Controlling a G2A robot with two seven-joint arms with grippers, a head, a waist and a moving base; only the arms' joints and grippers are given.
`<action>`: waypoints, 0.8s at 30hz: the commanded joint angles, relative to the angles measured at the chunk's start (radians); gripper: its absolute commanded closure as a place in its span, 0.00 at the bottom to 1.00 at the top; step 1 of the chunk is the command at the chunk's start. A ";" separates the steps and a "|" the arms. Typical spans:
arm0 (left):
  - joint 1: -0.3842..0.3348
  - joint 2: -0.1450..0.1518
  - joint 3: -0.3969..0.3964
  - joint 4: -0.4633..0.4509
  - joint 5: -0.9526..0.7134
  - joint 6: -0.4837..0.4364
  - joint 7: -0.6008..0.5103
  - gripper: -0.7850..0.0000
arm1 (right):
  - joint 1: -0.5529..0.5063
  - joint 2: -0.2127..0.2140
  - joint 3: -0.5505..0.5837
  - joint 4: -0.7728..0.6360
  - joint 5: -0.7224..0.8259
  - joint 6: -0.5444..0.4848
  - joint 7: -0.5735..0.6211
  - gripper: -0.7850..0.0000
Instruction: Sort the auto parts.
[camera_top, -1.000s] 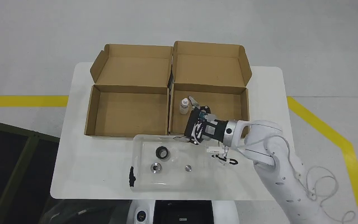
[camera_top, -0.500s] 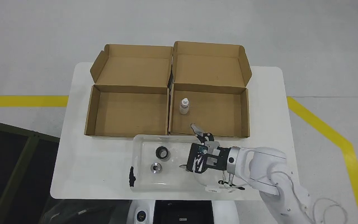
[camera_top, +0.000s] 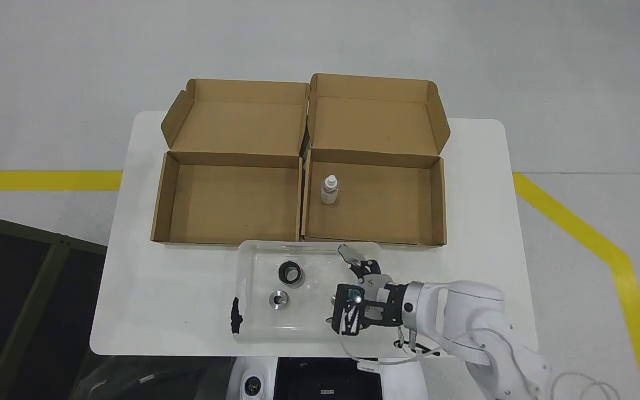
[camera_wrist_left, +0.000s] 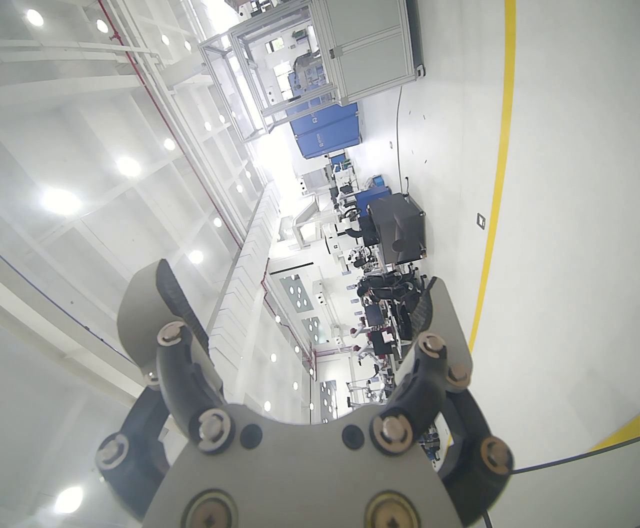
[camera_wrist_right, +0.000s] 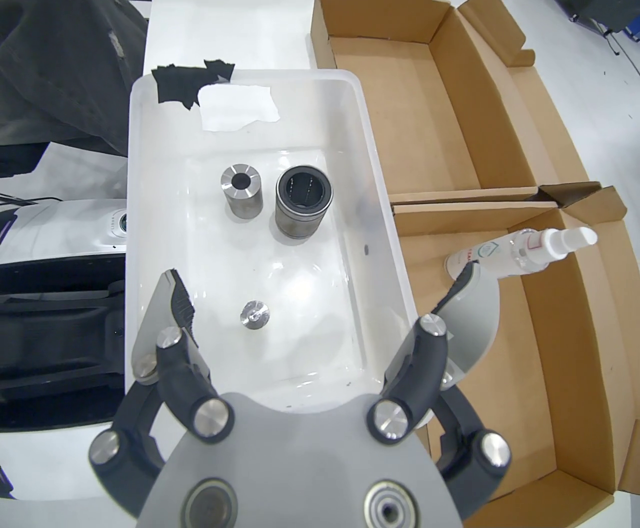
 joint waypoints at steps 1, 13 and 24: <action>0.000 0.000 0.000 0.000 0.000 0.000 0.000 0.00 | -0.003 0.002 -0.002 0.002 -0.007 -0.002 0.003 0.00; 0.000 0.000 0.000 0.000 0.000 0.000 0.000 0.00 | 0.010 0.012 -0.028 0.028 -0.053 -0.008 0.020 0.00; 0.000 0.000 0.000 0.000 0.000 0.000 0.000 0.00 | 0.069 0.013 -0.074 0.060 -0.065 -0.014 0.083 0.09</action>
